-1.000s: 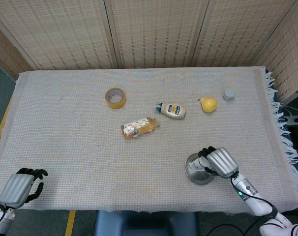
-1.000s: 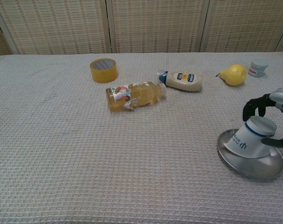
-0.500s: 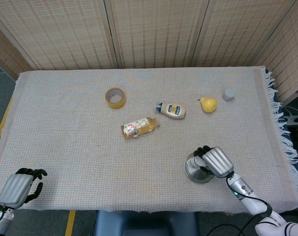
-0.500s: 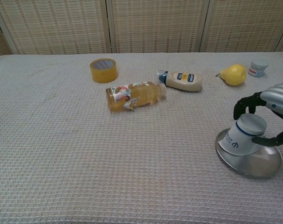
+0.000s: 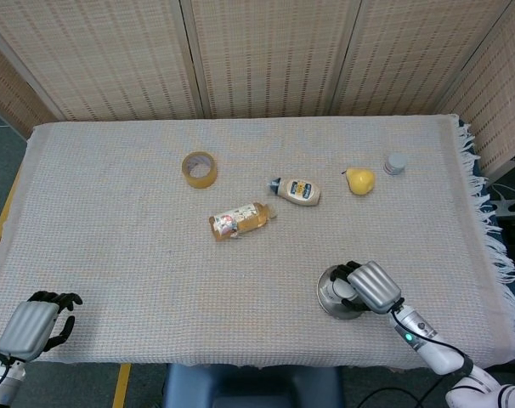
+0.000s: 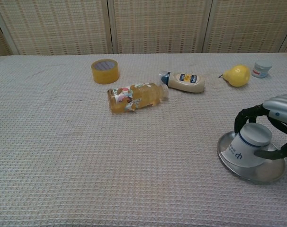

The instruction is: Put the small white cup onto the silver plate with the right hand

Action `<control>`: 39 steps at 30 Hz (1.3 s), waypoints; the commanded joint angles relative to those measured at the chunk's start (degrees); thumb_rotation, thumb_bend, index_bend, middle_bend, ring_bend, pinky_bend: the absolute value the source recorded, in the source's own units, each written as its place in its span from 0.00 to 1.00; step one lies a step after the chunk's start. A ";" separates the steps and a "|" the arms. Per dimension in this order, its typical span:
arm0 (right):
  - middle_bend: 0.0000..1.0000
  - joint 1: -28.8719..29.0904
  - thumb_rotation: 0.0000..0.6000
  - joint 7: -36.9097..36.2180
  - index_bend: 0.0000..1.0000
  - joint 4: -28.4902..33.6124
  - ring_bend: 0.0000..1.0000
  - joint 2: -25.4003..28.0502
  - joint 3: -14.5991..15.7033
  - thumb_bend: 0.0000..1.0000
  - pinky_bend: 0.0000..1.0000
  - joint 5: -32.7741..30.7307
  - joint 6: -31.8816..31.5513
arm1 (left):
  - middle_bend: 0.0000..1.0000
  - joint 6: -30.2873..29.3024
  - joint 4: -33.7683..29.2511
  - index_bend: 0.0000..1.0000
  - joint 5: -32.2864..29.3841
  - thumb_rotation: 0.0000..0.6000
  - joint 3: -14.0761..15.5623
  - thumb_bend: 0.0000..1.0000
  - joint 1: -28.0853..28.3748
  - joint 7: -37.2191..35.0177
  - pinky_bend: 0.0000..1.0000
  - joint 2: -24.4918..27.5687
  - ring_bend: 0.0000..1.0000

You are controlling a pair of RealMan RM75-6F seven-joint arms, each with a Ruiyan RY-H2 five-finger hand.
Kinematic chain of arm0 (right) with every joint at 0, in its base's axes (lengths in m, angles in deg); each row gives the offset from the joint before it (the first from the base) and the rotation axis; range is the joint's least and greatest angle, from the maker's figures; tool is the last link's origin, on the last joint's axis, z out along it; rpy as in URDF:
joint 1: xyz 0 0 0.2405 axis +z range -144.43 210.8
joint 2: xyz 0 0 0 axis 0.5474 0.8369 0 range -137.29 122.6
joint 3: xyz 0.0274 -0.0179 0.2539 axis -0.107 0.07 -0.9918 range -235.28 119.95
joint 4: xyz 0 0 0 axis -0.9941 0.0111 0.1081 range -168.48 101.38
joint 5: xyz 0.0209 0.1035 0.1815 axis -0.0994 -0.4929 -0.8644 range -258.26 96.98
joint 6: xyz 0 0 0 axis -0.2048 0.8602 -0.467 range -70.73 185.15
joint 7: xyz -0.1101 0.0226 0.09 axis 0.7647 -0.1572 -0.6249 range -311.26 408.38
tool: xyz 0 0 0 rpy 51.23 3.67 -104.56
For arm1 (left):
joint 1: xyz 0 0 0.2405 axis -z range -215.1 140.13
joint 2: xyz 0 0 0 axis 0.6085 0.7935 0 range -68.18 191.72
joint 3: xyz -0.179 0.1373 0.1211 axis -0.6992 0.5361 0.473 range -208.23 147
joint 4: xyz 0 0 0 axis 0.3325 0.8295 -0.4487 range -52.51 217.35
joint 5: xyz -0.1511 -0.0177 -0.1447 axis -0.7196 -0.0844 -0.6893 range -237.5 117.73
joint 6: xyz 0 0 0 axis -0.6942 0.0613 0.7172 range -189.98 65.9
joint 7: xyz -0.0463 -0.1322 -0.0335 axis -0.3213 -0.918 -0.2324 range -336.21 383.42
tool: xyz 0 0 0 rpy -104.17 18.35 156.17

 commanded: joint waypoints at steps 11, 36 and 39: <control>0.44 0.46 1.00 -1.14 0.55 -15.48 0.39 -8.28 -2.77 0.15 0.75 -0.84 -3.19 | 0.44 0.21 0.01 0.38 0.08 1.00 0.11 0.51 0.06 0.24 0.30 -0.01 0.37; 0.44 0.37 1.00 -5.56 0.55 -10.26 0.39 -5.54 1.05 0.15 0.75 2.35 -4.01 | 0.44 0.29 -0.36 0.38 -0.24 1.00 0.12 0.51 0.01 0.74 0.28 0.06 0.37; 0.44 0.32 1.00 -4.13 0.55 -13.41 0.39 -7.07 0.04 0.15 0.75 1.89 -4.82 | 0.44 0.29 -0.43 0.38 -0.35 1.00 0.09 0.51 -0.01 0.82 0.28 0.08 0.37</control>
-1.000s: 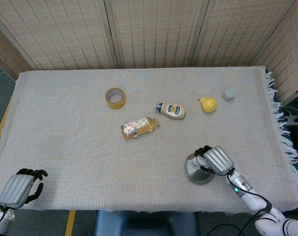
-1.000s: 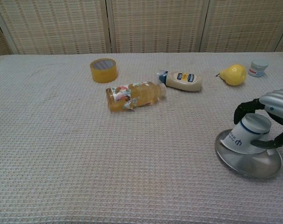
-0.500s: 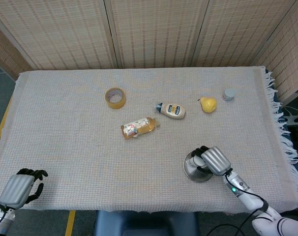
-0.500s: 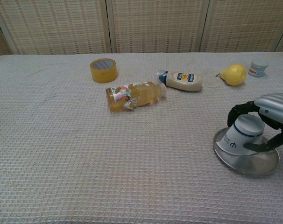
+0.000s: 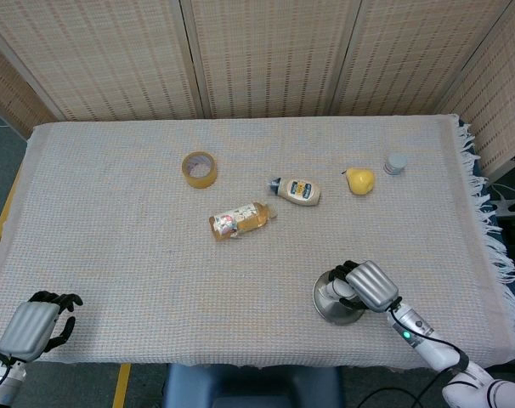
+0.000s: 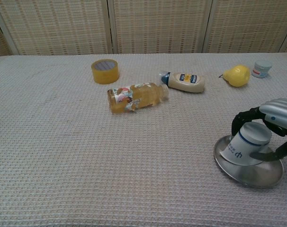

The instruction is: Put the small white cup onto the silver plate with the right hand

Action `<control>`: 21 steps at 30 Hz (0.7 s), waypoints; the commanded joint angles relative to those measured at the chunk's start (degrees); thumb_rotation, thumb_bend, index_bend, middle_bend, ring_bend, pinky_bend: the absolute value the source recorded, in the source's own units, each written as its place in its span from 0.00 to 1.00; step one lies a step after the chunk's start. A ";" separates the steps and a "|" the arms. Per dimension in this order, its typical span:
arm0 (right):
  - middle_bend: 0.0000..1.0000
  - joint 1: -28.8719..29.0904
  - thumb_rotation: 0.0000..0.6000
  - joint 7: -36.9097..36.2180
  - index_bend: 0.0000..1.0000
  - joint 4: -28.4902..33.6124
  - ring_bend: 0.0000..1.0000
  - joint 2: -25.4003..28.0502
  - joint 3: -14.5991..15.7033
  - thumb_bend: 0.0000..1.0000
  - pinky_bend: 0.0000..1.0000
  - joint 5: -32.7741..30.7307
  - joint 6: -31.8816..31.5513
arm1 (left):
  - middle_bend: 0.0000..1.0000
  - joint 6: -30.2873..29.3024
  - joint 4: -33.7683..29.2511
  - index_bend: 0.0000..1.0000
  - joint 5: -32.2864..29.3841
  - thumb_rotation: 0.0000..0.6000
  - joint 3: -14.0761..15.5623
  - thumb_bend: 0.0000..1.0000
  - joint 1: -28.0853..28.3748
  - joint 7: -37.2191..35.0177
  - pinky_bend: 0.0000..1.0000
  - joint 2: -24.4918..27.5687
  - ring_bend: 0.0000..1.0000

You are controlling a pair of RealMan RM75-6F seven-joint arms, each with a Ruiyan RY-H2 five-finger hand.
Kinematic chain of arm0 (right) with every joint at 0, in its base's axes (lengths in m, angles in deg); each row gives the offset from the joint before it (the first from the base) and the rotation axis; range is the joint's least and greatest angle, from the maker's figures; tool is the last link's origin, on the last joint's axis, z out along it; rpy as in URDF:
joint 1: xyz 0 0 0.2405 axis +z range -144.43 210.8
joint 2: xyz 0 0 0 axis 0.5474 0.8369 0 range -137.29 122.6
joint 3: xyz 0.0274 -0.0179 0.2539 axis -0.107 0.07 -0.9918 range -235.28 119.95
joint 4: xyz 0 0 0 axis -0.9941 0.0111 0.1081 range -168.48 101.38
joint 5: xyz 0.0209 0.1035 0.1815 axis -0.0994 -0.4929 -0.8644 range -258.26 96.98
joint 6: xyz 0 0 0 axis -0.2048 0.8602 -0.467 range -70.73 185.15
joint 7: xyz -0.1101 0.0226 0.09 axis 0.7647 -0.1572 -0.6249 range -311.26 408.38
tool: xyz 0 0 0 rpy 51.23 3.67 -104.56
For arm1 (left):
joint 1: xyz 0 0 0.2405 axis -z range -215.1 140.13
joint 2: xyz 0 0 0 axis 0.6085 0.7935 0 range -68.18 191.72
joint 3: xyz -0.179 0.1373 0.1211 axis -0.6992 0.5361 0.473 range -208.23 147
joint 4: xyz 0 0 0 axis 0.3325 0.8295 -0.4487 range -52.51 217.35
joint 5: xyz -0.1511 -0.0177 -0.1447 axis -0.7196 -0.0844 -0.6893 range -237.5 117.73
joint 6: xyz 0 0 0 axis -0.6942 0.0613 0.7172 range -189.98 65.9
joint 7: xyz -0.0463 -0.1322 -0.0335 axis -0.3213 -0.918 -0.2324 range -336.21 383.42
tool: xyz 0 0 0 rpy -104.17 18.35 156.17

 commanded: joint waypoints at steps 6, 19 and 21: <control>0.44 -0.21 1.00 -0.25 0.55 -5.18 0.39 -2.94 -1.41 0.15 0.75 -0.47 -2.19 | 0.44 0.16 0.02 0.38 -0.02 1.00 0.06 0.51 0.04 0.28 0.28 -0.02 0.37; 0.44 -0.24 1.00 -0.97 0.55 2.49 0.39 0.87 1.89 0.15 0.75 2.89 -2.89 | 0.44 -0.12 -0.47 0.38 -0.04 1.00 0.06 0.51 -0.10 0.17 0.28 0.31 0.37; 0.44 -0.26 1.00 -0.20 0.55 1.85 0.39 0.56 1.21 0.15 0.75 2.14 -2.72 | 0.44 -0.29 -0.45 0.38 0.17 1.00 0.08 0.51 -0.15 0.06 0.28 0.34 0.37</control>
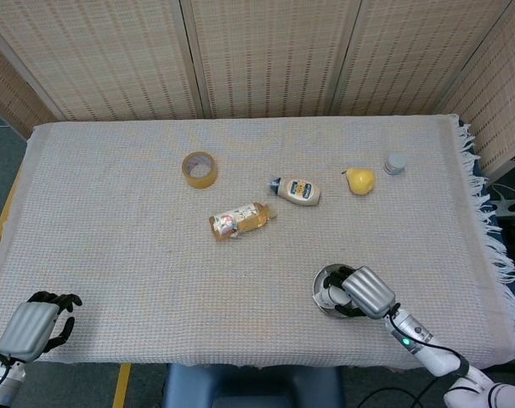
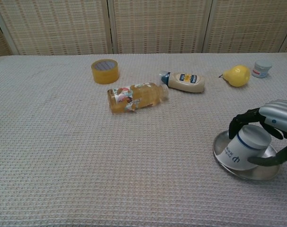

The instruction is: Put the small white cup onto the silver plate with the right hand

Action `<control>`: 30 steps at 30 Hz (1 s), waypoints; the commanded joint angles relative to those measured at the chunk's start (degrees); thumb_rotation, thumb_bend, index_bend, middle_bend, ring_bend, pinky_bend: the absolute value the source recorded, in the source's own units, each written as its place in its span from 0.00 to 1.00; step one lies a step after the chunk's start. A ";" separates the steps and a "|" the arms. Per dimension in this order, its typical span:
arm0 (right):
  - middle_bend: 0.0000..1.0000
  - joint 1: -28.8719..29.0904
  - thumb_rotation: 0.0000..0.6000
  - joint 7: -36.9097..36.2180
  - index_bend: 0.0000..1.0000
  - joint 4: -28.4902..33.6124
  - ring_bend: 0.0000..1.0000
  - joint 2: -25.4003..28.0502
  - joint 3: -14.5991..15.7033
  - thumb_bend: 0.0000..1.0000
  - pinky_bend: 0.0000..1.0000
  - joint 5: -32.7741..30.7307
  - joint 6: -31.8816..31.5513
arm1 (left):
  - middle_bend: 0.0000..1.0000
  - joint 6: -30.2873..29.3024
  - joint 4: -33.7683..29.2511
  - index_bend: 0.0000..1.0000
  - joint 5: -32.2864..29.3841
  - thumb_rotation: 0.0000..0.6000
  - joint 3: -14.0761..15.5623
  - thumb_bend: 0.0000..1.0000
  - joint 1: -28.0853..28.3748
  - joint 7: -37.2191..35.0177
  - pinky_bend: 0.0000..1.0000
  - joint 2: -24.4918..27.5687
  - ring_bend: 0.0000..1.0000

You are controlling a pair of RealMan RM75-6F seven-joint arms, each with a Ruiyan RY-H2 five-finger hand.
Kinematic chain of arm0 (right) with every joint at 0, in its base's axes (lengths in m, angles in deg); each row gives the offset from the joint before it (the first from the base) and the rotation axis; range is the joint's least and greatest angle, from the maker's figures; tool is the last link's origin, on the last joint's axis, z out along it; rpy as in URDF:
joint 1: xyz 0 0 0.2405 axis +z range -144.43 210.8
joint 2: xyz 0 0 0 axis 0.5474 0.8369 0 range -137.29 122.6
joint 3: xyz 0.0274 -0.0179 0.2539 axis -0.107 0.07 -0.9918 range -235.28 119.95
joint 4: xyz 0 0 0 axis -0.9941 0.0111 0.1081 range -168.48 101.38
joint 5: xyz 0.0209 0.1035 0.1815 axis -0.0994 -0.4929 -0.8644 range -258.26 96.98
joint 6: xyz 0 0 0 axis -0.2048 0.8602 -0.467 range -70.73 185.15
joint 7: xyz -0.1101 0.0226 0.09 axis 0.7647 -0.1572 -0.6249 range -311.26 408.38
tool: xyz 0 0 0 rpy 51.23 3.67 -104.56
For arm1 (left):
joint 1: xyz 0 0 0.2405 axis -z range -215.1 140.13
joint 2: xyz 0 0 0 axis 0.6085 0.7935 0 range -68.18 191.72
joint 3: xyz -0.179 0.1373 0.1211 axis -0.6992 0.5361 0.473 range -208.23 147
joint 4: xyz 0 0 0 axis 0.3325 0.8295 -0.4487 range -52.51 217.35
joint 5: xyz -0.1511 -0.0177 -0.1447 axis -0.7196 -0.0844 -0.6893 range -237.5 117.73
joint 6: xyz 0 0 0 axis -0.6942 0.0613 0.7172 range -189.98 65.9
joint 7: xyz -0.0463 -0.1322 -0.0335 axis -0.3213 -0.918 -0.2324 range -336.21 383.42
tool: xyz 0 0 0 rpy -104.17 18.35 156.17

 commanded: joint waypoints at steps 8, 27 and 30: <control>0.44 -0.11 1.00 2.25 0.55 -5.10 0.39 -2.15 -3.74 0.15 0.75 -2.94 -1.36 | 0.44 0.18 0.13 0.38 -0.17 1.00 -0.04 0.51 0.04 0.05 0.28 -0.06 0.37; 0.44 -3.36 1.00 2.66 0.50 -4.76 0.35 4.55 -7.37 0.15 0.74 -11.38 -1.45 | 0.44 0.39 0.10 0.38 -0.97 1.00 -0.24 0.51 0.02 1.34 0.28 -0.42 0.37; 0.44 -3.32 1.00 -1.47 0.48 -9.93 0.33 2.32 -7.64 0.15 0.74 -11.62 -1.09 | 0.44 0.59 0.03 0.38 -1.39 1.00 -0.32 0.51 0.06 1.75 0.28 -0.54 0.37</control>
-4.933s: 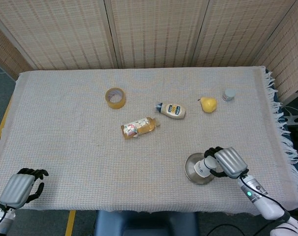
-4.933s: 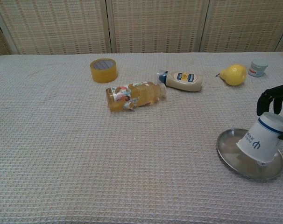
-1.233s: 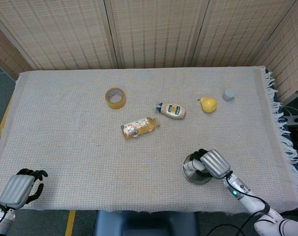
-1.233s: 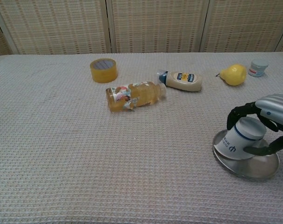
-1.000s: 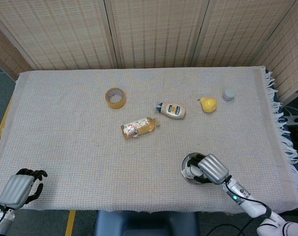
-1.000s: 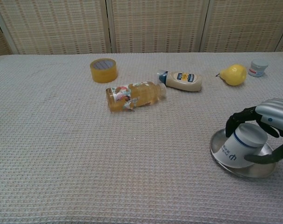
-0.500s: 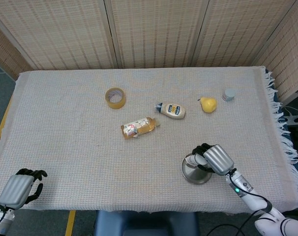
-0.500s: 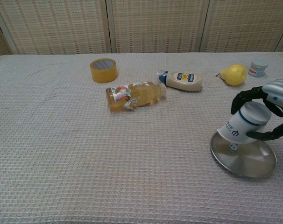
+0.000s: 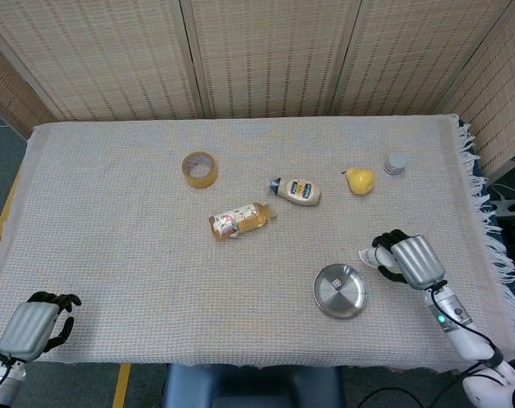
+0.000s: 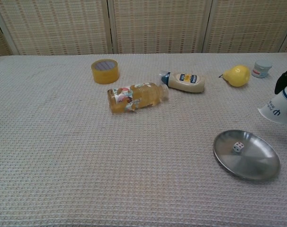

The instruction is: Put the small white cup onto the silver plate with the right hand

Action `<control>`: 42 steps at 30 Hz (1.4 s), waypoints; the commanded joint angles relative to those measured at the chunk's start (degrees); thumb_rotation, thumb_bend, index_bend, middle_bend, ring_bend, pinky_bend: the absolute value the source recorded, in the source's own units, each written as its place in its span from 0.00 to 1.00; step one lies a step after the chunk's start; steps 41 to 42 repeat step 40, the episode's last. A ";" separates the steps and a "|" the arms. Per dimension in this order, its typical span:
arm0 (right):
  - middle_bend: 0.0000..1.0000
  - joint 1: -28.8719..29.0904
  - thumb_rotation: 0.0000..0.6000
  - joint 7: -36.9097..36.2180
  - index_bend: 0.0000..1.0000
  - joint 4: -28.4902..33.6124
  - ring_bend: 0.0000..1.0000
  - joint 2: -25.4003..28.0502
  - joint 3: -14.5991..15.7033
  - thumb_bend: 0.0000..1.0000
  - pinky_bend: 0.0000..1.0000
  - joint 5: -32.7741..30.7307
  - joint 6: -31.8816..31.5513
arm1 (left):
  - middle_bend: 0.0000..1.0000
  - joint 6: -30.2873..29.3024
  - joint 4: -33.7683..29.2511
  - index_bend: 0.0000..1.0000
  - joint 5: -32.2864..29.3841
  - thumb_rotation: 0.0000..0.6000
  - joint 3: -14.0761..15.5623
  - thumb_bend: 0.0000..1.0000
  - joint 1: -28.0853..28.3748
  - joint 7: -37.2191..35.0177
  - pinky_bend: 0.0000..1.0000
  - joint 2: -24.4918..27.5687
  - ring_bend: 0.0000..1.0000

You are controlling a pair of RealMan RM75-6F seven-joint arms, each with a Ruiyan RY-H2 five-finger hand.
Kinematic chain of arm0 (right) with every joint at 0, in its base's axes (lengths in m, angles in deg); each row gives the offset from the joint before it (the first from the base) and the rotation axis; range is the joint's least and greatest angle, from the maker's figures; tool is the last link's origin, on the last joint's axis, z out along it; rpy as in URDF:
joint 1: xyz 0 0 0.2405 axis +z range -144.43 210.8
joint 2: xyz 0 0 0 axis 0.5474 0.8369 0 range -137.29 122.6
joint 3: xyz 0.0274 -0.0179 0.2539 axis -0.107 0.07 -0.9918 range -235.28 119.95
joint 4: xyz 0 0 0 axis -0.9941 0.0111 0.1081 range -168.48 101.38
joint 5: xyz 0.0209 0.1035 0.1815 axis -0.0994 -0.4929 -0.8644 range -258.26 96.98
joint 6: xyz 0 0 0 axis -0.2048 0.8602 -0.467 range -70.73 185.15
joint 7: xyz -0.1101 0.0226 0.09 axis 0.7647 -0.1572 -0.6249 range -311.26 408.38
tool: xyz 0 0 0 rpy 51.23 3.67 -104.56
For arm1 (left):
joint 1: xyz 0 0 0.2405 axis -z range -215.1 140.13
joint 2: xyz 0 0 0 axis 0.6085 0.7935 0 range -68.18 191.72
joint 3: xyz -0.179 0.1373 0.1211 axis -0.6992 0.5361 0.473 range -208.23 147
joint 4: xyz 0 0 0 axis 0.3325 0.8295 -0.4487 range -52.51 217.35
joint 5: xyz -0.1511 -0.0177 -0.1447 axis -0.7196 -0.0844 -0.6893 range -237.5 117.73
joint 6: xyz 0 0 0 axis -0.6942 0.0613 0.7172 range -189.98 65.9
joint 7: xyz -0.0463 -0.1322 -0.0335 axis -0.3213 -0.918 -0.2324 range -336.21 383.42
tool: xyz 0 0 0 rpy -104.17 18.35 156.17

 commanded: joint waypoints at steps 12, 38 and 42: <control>0.29 0.94 1.00 -13.77 0.32 -18.49 0.08 -8.71 1.58 0.10 0.57 1.38 4.38 | 0.44 -0.05 -0.38 0.38 -0.37 1.00 -0.06 0.51 -0.07 0.40 0.28 0.12 0.38; 0.00 -10.63 1.00 16.85 0.08 20.64 0.00 11.03 2.95 0.05 0.03 3.50 -14.36 | 0.44 -0.50 -0.27 0.38 -1.01 1.00 -0.40 0.51 -0.31 0.89 0.28 0.08 0.38; 0.00 -11.84 1.00 17.45 0.08 20.36 0.00 10.67 3.26 0.07 0.03 3.71 -15.46 | 0.44 -0.53 -0.04 0.38 -0.88 1.00 -0.47 0.51 -0.22 1.24 0.28 -0.17 0.38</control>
